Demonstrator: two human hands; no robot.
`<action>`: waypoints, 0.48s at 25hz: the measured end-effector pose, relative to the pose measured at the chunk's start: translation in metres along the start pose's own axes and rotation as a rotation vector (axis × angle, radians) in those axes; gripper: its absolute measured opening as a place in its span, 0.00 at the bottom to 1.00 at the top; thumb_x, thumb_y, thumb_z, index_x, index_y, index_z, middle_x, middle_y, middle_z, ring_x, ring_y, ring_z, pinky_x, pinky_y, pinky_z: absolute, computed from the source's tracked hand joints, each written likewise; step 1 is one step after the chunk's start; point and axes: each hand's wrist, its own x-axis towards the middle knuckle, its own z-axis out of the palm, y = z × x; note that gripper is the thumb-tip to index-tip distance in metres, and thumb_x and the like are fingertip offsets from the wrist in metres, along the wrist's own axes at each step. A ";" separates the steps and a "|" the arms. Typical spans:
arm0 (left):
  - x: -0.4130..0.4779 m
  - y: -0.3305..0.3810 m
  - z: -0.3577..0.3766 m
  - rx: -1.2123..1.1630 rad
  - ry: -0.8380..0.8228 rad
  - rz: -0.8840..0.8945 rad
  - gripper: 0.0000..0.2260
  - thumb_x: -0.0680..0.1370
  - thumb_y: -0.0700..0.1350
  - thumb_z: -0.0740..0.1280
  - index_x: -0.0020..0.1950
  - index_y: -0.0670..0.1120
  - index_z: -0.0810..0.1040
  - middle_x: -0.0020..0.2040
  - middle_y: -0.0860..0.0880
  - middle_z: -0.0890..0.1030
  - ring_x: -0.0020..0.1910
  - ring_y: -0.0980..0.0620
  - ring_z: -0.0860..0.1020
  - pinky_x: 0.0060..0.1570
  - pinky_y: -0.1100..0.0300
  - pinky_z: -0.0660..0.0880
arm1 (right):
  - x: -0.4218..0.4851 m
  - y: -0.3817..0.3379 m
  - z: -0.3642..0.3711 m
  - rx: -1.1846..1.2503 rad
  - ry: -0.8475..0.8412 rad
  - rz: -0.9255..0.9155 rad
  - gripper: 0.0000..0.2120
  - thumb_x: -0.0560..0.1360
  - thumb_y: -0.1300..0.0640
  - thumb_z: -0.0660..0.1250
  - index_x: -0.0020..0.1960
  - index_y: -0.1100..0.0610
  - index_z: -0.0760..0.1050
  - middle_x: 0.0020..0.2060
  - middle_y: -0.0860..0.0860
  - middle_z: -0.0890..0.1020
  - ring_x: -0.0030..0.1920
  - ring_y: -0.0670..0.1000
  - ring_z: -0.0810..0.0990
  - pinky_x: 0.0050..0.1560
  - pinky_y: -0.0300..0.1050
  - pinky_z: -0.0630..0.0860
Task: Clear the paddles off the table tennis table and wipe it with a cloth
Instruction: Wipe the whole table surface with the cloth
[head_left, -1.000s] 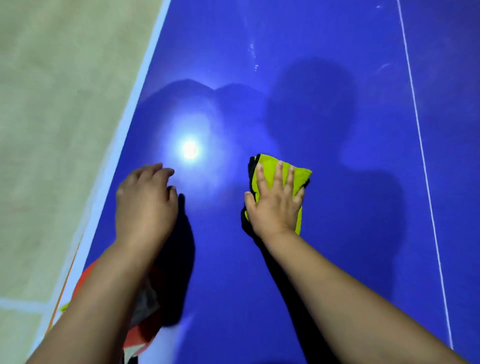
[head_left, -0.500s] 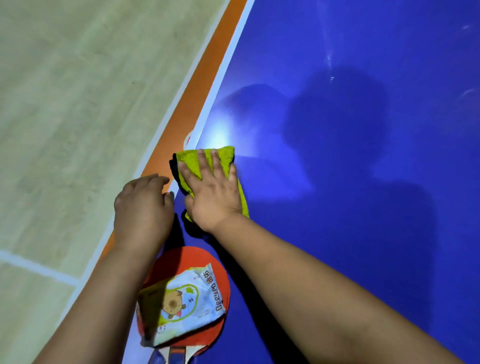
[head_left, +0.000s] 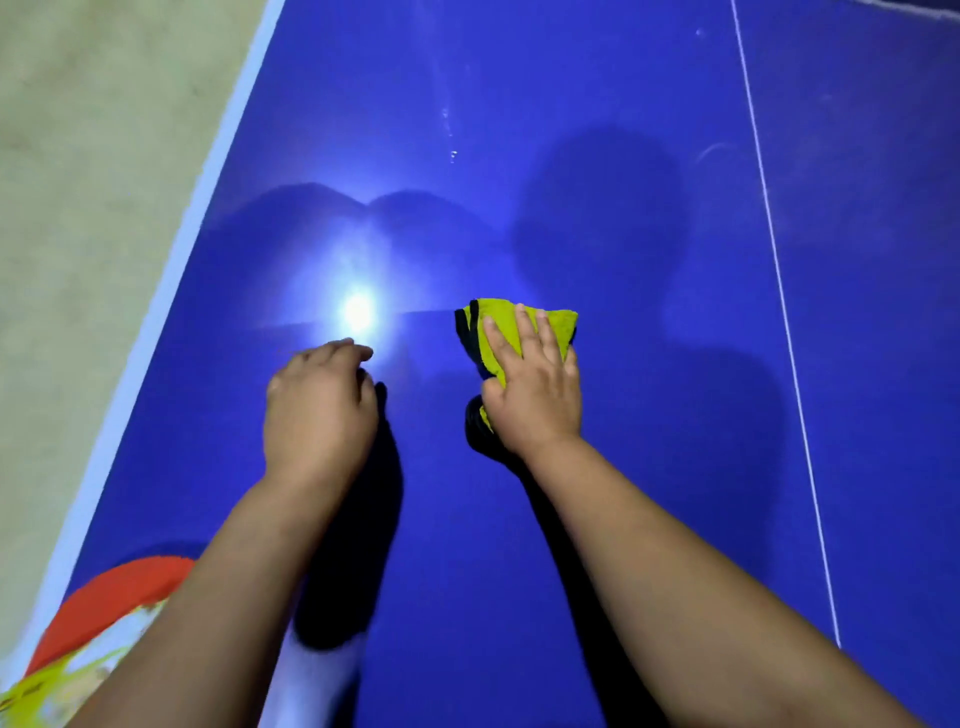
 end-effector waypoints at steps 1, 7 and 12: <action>0.001 0.022 0.010 -0.011 -0.018 0.017 0.13 0.74 0.39 0.64 0.58 0.43 0.79 0.60 0.43 0.78 0.58 0.40 0.74 0.57 0.49 0.69 | 0.000 0.029 -0.005 -0.008 0.007 0.049 0.33 0.73 0.53 0.60 0.76 0.42 0.55 0.78 0.49 0.52 0.78 0.51 0.46 0.73 0.58 0.51; 0.001 0.136 0.066 -0.054 -0.093 0.122 0.14 0.76 0.42 0.62 0.61 0.45 0.77 0.63 0.46 0.76 0.63 0.43 0.70 0.60 0.52 0.63 | -0.013 0.189 -0.031 0.001 0.054 0.314 0.32 0.75 0.54 0.60 0.76 0.41 0.54 0.78 0.48 0.52 0.77 0.50 0.46 0.73 0.58 0.51; 0.004 0.167 0.087 -0.069 -0.120 0.175 0.14 0.77 0.44 0.63 0.61 0.46 0.78 0.63 0.46 0.76 0.63 0.44 0.70 0.61 0.53 0.63 | -0.010 0.253 -0.046 0.007 0.065 0.574 0.30 0.77 0.52 0.58 0.77 0.43 0.53 0.78 0.51 0.51 0.77 0.52 0.45 0.73 0.60 0.52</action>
